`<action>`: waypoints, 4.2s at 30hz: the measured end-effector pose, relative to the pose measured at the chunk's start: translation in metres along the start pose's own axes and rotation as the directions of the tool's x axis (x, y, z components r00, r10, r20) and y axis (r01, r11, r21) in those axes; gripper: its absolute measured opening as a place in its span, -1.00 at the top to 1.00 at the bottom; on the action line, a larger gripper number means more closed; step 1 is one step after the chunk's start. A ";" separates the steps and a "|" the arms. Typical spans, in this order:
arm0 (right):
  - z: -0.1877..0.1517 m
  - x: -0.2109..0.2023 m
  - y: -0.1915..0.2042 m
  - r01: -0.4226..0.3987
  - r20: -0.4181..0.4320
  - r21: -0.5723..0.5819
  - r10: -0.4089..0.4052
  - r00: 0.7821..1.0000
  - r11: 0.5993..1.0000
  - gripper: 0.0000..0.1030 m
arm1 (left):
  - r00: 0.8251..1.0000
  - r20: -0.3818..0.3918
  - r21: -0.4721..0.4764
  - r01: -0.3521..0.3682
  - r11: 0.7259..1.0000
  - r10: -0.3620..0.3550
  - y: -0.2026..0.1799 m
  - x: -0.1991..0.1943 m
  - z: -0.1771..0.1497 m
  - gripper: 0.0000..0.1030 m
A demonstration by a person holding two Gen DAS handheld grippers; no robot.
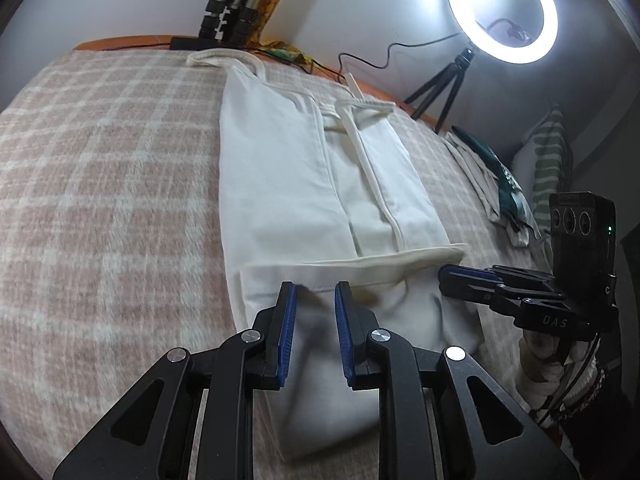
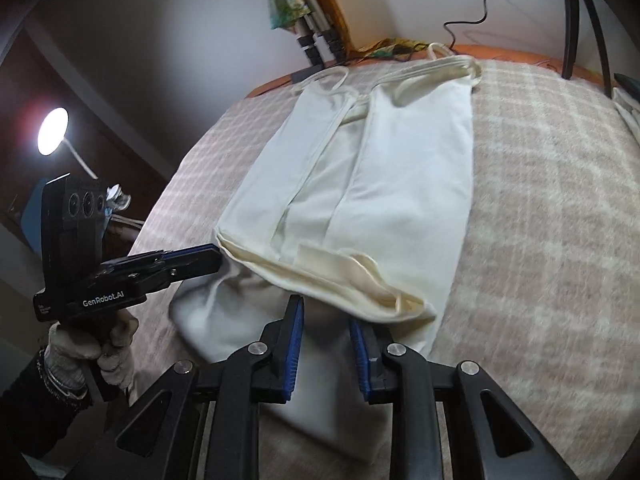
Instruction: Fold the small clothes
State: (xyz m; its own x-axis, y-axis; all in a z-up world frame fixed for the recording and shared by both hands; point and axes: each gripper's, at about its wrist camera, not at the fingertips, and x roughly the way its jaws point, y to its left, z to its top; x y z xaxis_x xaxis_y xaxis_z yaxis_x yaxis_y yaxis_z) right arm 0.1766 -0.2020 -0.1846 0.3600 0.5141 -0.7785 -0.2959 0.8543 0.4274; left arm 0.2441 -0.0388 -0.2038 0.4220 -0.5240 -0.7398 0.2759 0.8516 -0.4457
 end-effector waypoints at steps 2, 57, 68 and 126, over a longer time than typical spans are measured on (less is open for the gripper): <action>0.007 0.000 -0.004 0.026 0.009 0.006 -0.026 1.000 1.000 0.59 | 1.000 0.013 -0.004 -0.015 1.000 0.015 0.002 0.002 0.008 0.65; 0.190 0.044 -0.125 0.020 0.112 0.086 -0.029 0.993 0.996 0.85 | 0.995 0.071 -0.106 0.079 0.991 -0.072 0.074 0.089 0.163 0.81; 0.170 0.031 -0.146 -0.104 0.115 0.212 0.081 0.990 0.972 0.25 | 0.995 0.069 -0.116 0.080 0.990 -0.072 0.078 0.080 0.168 0.42; -0.004 -0.082 0.046 0.045 0.069 -0.181 -0.033 0.997 0.982 0.94 | 0.997 0.081 0.203 -0.009 0.979 -0.007 -0.001 -0.064 -0.019 0.97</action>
State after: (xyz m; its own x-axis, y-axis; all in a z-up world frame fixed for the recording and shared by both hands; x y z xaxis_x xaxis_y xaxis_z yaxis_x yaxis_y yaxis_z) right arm 0.1304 -0.2048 -0.1030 0.4300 0.4901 -0.7582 -0.4350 0.8484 0.3016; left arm 0.2007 -0.0055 -0.1653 0.4887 -0.5299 -0.6931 0.4416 0.8354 -0.3273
